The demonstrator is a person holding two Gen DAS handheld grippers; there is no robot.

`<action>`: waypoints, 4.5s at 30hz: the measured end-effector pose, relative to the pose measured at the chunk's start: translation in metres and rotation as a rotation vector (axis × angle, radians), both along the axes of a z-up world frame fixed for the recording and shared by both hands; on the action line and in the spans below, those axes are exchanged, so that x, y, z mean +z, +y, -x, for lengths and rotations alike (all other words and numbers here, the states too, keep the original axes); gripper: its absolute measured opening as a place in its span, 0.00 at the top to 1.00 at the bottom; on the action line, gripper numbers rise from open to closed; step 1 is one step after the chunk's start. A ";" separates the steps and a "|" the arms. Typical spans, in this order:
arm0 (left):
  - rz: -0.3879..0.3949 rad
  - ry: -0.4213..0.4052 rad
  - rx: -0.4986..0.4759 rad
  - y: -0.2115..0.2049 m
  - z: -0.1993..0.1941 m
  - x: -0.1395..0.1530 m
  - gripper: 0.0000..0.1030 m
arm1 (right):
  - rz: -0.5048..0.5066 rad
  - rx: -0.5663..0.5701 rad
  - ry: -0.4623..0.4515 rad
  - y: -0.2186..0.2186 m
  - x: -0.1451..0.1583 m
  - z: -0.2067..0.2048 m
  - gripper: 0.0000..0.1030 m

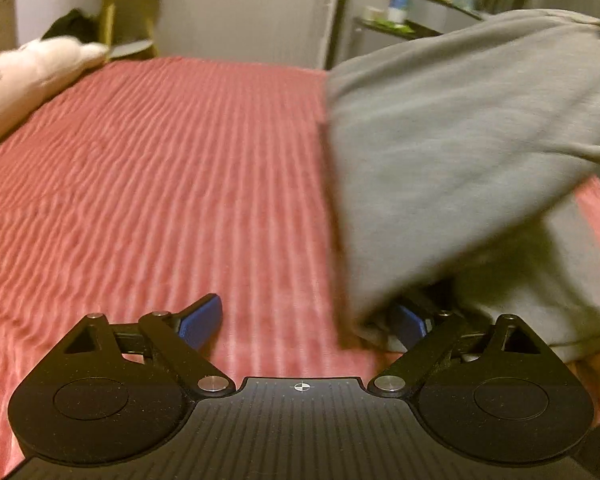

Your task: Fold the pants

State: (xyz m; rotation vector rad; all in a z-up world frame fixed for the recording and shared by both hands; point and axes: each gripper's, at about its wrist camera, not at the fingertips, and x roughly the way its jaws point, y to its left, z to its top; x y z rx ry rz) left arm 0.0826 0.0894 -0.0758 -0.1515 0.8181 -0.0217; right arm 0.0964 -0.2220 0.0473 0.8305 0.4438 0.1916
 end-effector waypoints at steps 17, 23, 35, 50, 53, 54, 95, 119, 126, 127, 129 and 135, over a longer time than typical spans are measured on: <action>0.030 -0.066 -0.185 -0.013 0.012 0.012 0.12 | -0.091 -0.272 0.391 -0.113 -0.116 0.034 0.42; 0.025 -0.062 -0.192 -0.018 0.010 0.011 0.11 | -0.257 -0.254 0.301 -0.126 -0.131 0.033 0.21; -0.055 -0.025 -0.166 -0.030 0.009 0.004 0.12 | -0.203 -0.194 0.173 -0.112 -0.075 0.018 0.56; 0.028 -0.133 -0.397 -0.034 0.030 0.025 0.72 | -0.029 -0.210 0.386 -0.144 -0.100 0.025 0.38; 0.070 -0.145 -0.467 -0.033 0.036 0.038 0.56 | 0.040 -0.239 0.402 -0.146 -0.100 0.035 0.21; 0.068 -0.172 -0.469 -0.032 0.037 0.046 0.47 | 0.064 -0.253 0.393 -0.145 -0.096 0.038 0.18; -0.236 -0.003 -0.214 -0.085 -0.023 -0.009 0.07 | 0.882 0.051 0.195 -0.023 -0.084 -0.031 0.58; -0.120 -0.012 -0.170 -0.067 -0.014 -0.007 0.02 | 0.689 -0.101 0.232 -0.091 -0.093 0.048 0.12; -0.201 -0.073 -0.201 -0.070 -0.012 0.021 0.02 | 0.684 -0.137 0.205 -0.075 -0.078 0.053 0.08; -0.220 -0.089 -0.212 -0.073 -0.015 0.026 0.02 | 0.665 -0.153 0.208 -0.076 -0.081 0.052 0.04; -0.264 -0.121 -0.221 -0.077 -0.022 0.034 0.03 | 0.617 -0.179 0.265 -0.082 -0.096 0.044 0.04; -0.195 -0.150 -0.234 -0.087 -0.073 0.056 0.03 | 0.218 -0.121 0.352 -0.132 -0.135 0.034 0.04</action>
